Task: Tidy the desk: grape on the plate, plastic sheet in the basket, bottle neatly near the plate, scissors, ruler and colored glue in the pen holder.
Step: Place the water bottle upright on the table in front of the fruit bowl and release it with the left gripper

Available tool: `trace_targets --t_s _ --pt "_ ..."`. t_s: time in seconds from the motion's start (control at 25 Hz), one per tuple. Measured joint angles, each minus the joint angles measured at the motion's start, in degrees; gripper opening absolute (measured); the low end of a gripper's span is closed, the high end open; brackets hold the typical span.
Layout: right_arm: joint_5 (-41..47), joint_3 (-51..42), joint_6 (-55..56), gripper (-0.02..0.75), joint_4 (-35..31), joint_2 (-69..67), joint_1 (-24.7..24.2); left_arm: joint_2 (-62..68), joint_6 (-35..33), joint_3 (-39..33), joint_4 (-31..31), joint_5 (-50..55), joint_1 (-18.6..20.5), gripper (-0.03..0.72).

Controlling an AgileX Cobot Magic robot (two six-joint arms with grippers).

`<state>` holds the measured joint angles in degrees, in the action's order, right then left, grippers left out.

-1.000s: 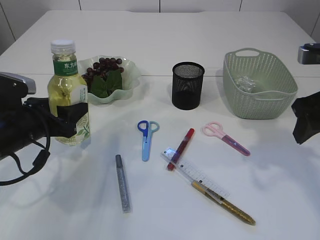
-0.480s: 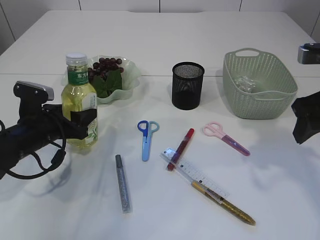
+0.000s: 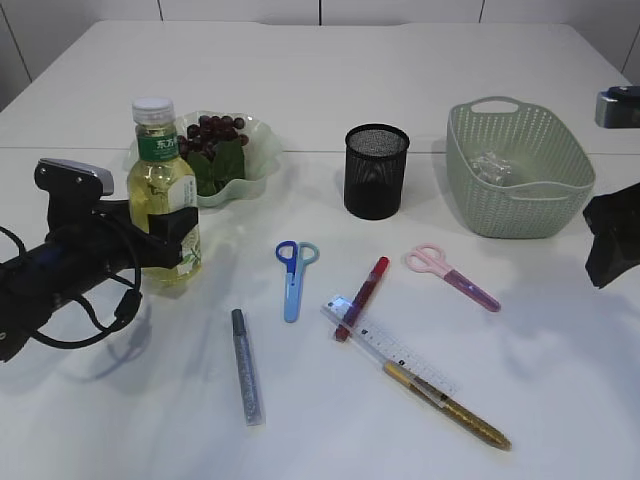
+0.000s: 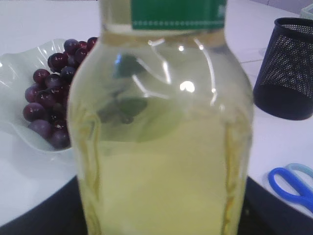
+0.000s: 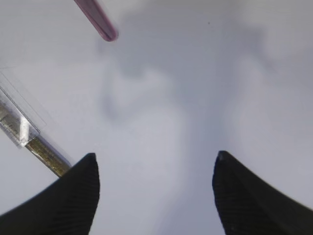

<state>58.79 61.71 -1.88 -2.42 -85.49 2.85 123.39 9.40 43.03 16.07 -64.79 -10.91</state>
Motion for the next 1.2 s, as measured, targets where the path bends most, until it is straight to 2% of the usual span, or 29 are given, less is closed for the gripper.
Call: trace_targets --t_s 0.32,0.64,0.88,1.2 --pt "0.0 0.0 -0.1 0.563 0.0 0.0 0.0 0.0 0.0 0.0 -0.1 -0.1 0.0 0.585" --pt "-0.1 0.0 -0.2 0.563 0.1 0.0 0.0 -1.2 0.0 0.1 0.0 -0.5 0.0 0.602" --pt "-0.2 0.0 -0.2 0.563 0.1 0.0 0.0 -5.3 0.0 0.1 0.0 -0.5 0.0 0.659" --pt "-0.2 0.0 -0.2 0.563 0.1 0.0 0.0 -12.2 0.0 0.1 0.1 -0.5 0.0 0.663"
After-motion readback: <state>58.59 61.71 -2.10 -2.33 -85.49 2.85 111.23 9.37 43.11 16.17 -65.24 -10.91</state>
